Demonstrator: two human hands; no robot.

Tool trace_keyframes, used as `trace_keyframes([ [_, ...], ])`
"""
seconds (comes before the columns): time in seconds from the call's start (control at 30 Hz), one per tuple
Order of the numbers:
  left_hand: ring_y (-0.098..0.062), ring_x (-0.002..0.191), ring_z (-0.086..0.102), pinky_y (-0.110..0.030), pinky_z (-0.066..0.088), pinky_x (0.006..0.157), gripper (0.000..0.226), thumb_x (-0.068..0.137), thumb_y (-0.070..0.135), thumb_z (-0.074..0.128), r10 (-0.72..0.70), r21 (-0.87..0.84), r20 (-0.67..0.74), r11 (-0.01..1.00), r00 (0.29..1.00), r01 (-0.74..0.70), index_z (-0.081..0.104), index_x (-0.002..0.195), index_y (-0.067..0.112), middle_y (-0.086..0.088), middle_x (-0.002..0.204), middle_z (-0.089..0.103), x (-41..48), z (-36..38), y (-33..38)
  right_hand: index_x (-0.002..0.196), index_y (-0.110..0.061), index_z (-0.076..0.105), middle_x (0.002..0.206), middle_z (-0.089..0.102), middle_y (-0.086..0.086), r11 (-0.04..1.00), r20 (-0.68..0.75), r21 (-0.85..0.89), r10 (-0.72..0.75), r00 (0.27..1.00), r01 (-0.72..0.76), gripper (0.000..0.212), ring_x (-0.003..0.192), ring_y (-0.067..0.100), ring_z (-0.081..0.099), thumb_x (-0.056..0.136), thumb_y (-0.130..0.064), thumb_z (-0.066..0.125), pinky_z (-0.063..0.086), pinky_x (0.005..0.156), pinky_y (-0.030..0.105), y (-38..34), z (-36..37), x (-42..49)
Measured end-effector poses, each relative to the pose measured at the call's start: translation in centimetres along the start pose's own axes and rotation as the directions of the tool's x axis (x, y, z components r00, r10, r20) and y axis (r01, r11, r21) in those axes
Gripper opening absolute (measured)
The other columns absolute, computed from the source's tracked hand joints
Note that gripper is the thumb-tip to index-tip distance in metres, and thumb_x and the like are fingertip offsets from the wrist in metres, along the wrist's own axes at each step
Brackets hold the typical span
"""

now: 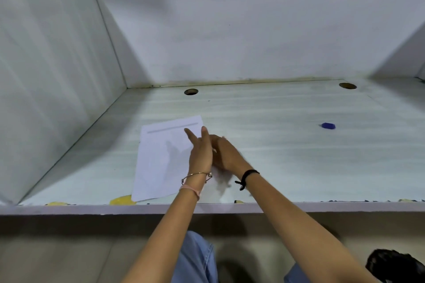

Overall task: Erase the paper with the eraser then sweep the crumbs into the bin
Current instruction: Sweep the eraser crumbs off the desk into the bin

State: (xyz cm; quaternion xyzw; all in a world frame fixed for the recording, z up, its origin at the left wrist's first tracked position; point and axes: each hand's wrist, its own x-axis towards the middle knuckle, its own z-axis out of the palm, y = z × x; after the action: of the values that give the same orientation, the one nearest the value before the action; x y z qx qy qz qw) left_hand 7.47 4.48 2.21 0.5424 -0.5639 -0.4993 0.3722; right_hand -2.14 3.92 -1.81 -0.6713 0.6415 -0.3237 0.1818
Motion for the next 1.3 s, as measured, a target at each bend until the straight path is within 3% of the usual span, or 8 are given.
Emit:
trace_keyframes([
  [0.17, -0.028, 0.135, 0.043, -0.039, 0.035, 0.110, 0.063, 0.102, 0.043, 0.039, 0.109, -0.012, 0.077, 0.994, 0.991, -0.108, 0.013, 0.156, 0.024, -0.006, 0.151, 0.041, 0.4, 1.6, -0.8, 0.142, -0.024, 0.043, 0.154, 0.034, 0.001, 0.949, 0.010, -0.313, 0.047, 0.999, -0.041, 0.042, 0.145, 0.014, 0.023, 0.101, -0.030, 0.042, -0.002, 0.119, 0.042, 4.4, -3.9, -2.2],
  [0.33, -0.020, 0.138, 0.038, -0.028, 0.031, 0.106, 0.037, 0.099, 0.019, 0.051, 0.333, 0.309, 0.086, 0.887, 0.939, -0.343, 0.052, 0.136, 0.014, -0.004, 0.152, 0.036, 2.1, 2.8, -1.6, 0.142, -0.027, 0.043, 0.154, 0.033, -0.002, 0.927, -0.084, -0.347, 0.120, 0.989, -0.141, 0.042, 0.145, 0.011, 0.021, 0.101, -0.034, 0.041, -0.001, 0.118, 0.039, 8.7, -8.5, -5.4],
  [0.47, -0.020, 0.150, 0.013, -0.043, 0.003, 0.118, 0.051, 0.095, 0.032, 0.060, 0.316, 0.549, 0.237, 0.737, 0.919, -0.395, 0.045, 0.142, 0.021, -0.008, 0.161, 0.019, 3.9, 4.3, -2.1, 0.141, -0.027, 0.044, 0.154, 0.033, -0.003, 0.927, -0.130, -0.317, 0.168, 0.977, -0.202, 0.040, 0.145, 0.010, 0.021, 0.101, -0.031, 0.042, 0.000, 0.118, 0.036, 11.2, -11.5, -7.9],
  [0.63, -0.020, 0.151, -0.006, -0.052, -0.006, 0.117, 0.069, 0.092, 0.059, 0.052, 0.243, 0.655, 0.459, 0.557, 0.855, -0.510, 0.029, 0.151, 0.033, -0.005, 0.164, 0.000, 4.8, 7.0, -2.1, 0.140, -0.027, 0.046, 0.152, 0.037, -0.003, 0.919, -0.203, -0.294, 0.209, 0.957, -0.263, 0.039, 0.144, 0.009, 0.024, 0.101, -0.029, 0.044, 0.001, 0.120, 0.035, 13.7, -14.2, -10.3],
  [0.83, -0.017, 0.151, -0.005, -0.054, -0.008, 0.118, 0.097, 0.064, 0.086, 0.025, 0.200, 0.669, 0.517, 0.512, 0.832, -0.539, 0.029, 0.149, 0.040, -0.001, 0.164, 0.006, 4.9, 9.6, -1.4, 0.134, -0.024, 0.054, 0.149, 0.042, -0.001, 0.915, -0.337, -0.264, 0.208, 0.918, -0.304, 0.037, 0.139, 0.011, 0.035, 0.097, -0.028, 0.051, 0.020, 0.115, 0.027, 15.9, -16.1, -11.7],
  [1.07, -0.014, 0.151, -0.004, -0.052, -0.008, 0.118, 0.112, 0.049, 0.094, 0.013, 0.205, 0.664, 0.504, 0.529, 0.839, -0.528, 0.027, 0.149, 0.045, 0.004, 0.164, 0.005, 5.6, 9.9, -2.1, 0.130, -0.012, 0.055, 0.146, 0.039, 0.013, 0.886, -0.595, -0.057, 0.339, 0.728, -0.460, 0.037, 0.138, 0.025, 0.035, 0.094, -0.006, 0.049, 0.033, 0.094, 0.020, 18.5, -18.1, -9.1],
  [1.23, -0.013, 0.151, -0.005, -0.048, -0.009, 0.119, 0.099, 0.060, 0.091, 0.025, 0.187, 0.670, 0.483, 0.551, 0.856, -0.498, 0.028, 0.148, 0.045, 0.004, 0.164, 0.004, 5.7, 10.1, -2.2, 0.106, -0.007, 0.069, 0.110, 0.059, 0.016, 0.872, -0.667, 0.042, 0.388, 0.636, -0.488, 0.034, 0.096, 0.026, 0.059, 0.086, 0.009, 0.046, 0.035, 0.073, 0.013, 19.2, -19.1, -7.0],
  [1.3, -0.013, 0.151, -0.005, -0.048, -0.009, 0.119, 0.092, 0.067, 0.087, 0.029, 0.185, 0.677, 0.483, 0.541, 0.856, -0.499, 0.027, 0.148, 0.045, 0.004, 0.164, 0.004, 5.8, 10.1, -2.2, 0.099, -0.007, 0.070, 0.103, 0.059, 0.014, 0.888, -0.642, 0.021, 0.364, 0.675, -0.459, 0.032, 0.084, 0.019, 0.056, 0.084, 0.009, 0.046, 0.034, 0.066, 0.015, 18.9, -19.0, -6.7],
])
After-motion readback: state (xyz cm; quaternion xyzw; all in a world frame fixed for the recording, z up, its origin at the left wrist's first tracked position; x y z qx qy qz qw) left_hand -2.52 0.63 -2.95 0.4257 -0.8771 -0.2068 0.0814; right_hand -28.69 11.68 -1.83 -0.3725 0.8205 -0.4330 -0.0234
